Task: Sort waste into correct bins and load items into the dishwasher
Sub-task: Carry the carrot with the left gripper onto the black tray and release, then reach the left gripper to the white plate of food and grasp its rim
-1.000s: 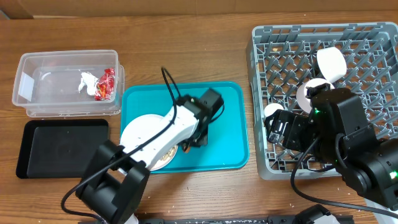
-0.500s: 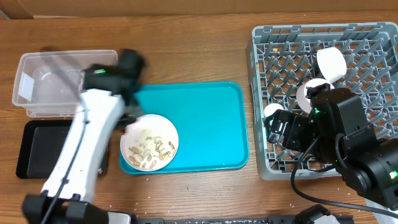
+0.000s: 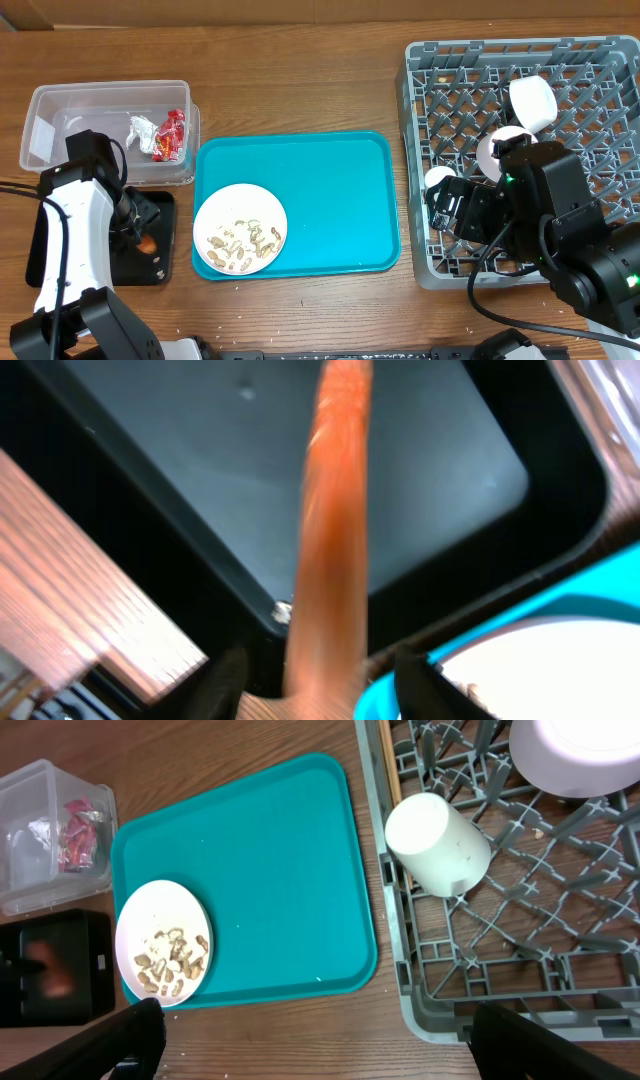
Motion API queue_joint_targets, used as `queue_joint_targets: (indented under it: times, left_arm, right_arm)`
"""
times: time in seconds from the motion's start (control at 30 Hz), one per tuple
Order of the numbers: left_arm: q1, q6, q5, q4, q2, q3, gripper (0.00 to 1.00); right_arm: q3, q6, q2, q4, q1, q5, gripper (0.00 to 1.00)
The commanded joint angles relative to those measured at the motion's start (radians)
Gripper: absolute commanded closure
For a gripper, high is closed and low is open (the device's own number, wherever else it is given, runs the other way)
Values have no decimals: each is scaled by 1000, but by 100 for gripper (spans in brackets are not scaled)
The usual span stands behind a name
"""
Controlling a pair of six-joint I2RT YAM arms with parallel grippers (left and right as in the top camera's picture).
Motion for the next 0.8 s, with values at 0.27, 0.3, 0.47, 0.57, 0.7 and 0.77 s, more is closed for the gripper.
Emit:
queue_joint_targets:
  times: [0.27, 0.3, 0.47, 0.57, 0.7, 0.77]
  left_arm:
    - [-330, 176, 131, -19, -107, 16, 33]
    - [-383, 189, 105, -19, -106, 13, 33]
    - [-652, 190, 17, 45, -79, -31, 32]
    - [-760, 190, 35, 101, -59, -45, 35]
    - [-896, 152, -26, 199, -5, -50, 54]
    - [-933, 113, -74, 242, 35, -50, 64]
  right_arm:
    - [6, 1, 0, 5, -1, 26, 0]
    - [6, 1, 0, 6, -1, 26, 0]
    - [6, 1, 0, 9, -1, 26, 0]
    - [6, 1, 0, 8, -1, 26, 0]
    - [6, 1, 0, 11, -1, 26, 0]
    - [6, 1, 0, 11, -1, 25, 0]
